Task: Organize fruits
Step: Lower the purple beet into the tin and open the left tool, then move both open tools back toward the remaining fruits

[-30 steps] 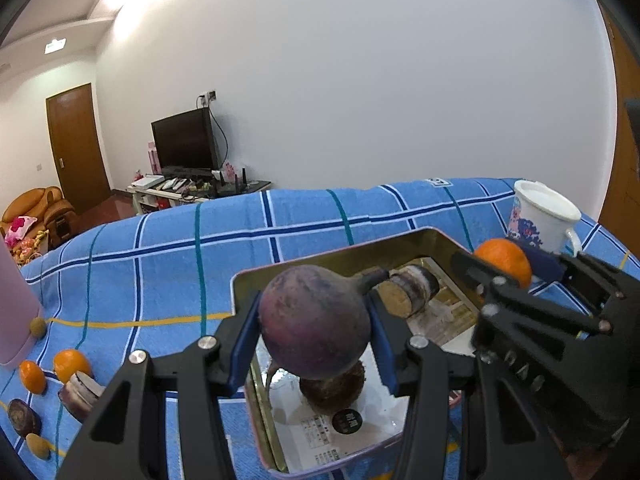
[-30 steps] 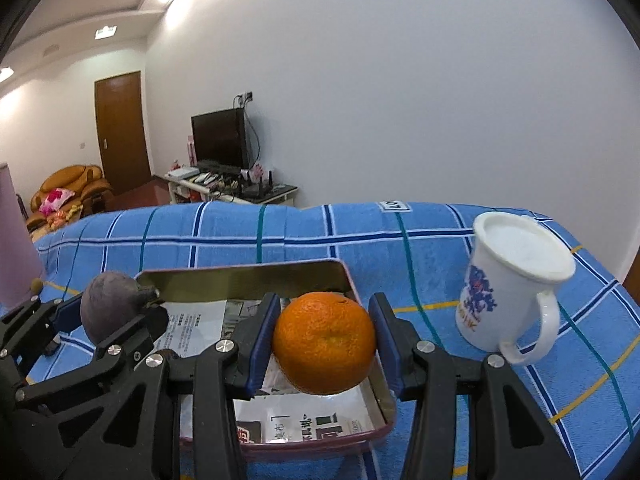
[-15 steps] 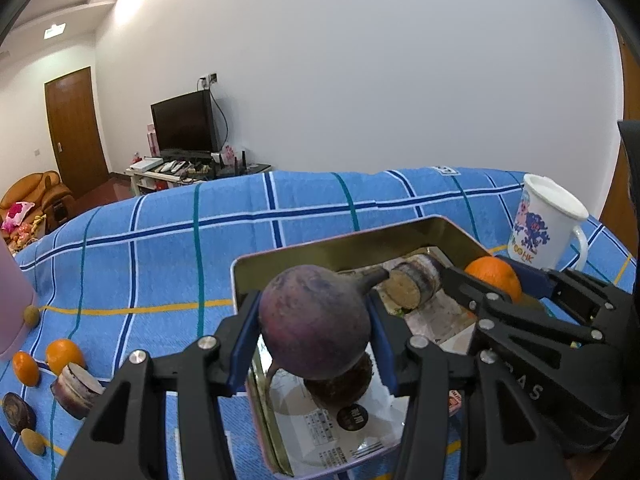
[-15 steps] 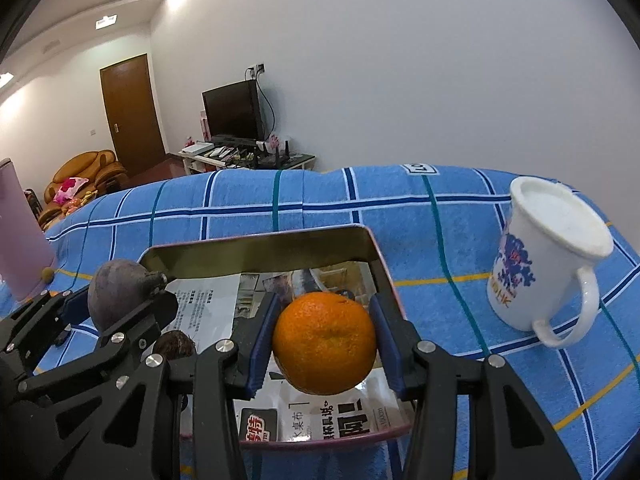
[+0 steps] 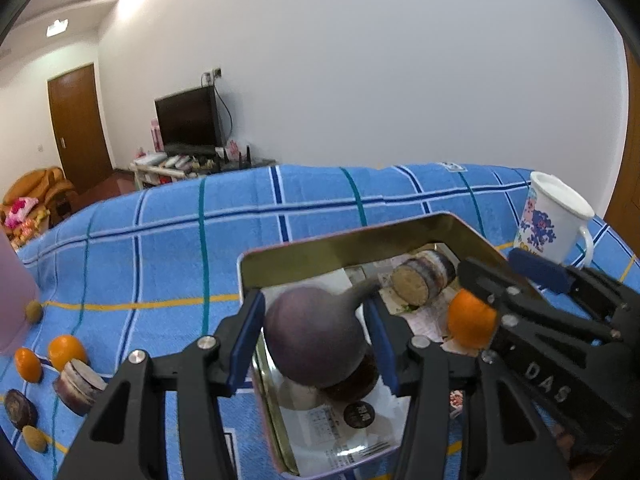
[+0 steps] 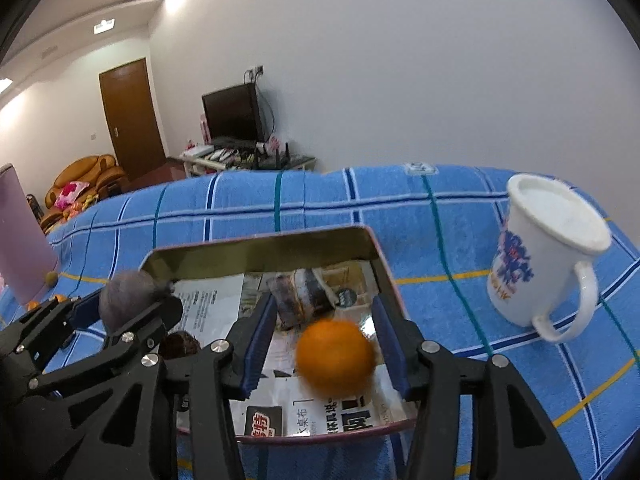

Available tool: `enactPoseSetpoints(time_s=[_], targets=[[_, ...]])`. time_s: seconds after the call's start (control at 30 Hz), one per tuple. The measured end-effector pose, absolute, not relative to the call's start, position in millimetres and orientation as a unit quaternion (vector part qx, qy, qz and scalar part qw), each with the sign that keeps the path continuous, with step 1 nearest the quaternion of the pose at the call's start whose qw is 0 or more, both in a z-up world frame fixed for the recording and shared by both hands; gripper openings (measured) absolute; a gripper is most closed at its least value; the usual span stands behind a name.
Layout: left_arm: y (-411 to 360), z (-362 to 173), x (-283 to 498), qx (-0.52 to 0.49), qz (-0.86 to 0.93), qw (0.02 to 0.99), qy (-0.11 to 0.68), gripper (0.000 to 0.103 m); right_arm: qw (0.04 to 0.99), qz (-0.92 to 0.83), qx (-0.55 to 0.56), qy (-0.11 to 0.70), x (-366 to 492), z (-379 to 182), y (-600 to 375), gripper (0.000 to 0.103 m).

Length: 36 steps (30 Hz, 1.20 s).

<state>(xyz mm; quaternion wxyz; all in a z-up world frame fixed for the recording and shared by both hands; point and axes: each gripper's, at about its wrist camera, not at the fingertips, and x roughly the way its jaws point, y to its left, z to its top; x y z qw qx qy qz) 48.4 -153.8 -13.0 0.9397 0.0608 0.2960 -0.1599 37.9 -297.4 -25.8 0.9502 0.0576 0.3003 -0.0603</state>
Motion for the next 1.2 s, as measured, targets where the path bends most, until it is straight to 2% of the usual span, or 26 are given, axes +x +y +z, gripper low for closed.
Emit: enactPoseSetpoints(time_s=[0.1,0.2,0.23,0.27,0.3,0.43,0.73,1.07,1.2], targets=[[-151.2,-7.4,44.9,0.060,-0.150,0.947,0.276,0.066,0.955,-0.072,0.064,0.280,31.8,-19.8,-301.9,0.063],[-143.5,-3.0,43.5,0.042,-0.141,0.951,0.270,0.085,0.957,-0.077,0.091,0.264,26.8,-16.4,-311.0,0.068],[-141.8,-1.4,42.4,0.039,-0.141,0.952,0.267,0.097,0.958,-0.077,0.099,0.258,25.5,-14.8,-313.3,0.076],[-140.7,1.4,39.7,0.037,-0.139,0.955,0.258,0.103,0.959,-0.073,0.111,0.249,23.4,-12.9,-316.3,0.081],[-139.9,3.6,36.7,0.038,-0.137,0.958,0.249,0.103,0.961,-0.069,0.125,0.236,20.3,-10.4,-318.9,0.088],[-139.3,12.1,23.4,0.056,-0.133,0.965,0.218,0.103,0.968,-0.048,0.157,0.190,10.4,-2.1,-320.9,0.092],[-113.7,10.1,17.4,0.051,-0.097,0.970,0.217,0.103,0.975,-0.065,0.137,0.164,2.9,-0.4,-314.5,0.092],[-88.6,1.9,12.9,0.064,-0.059,0.973,0.212,0.103,0.988,-0.065,0.014,0.137,-6.6,0.5,-270.8,0.092],[-78.9,-0.2,11.3,0.064,-0.049,0.973,0.216,0.103,0.989,-0.066,-0.002,0.132,-11.2,2.3,-263.7,0.092]])
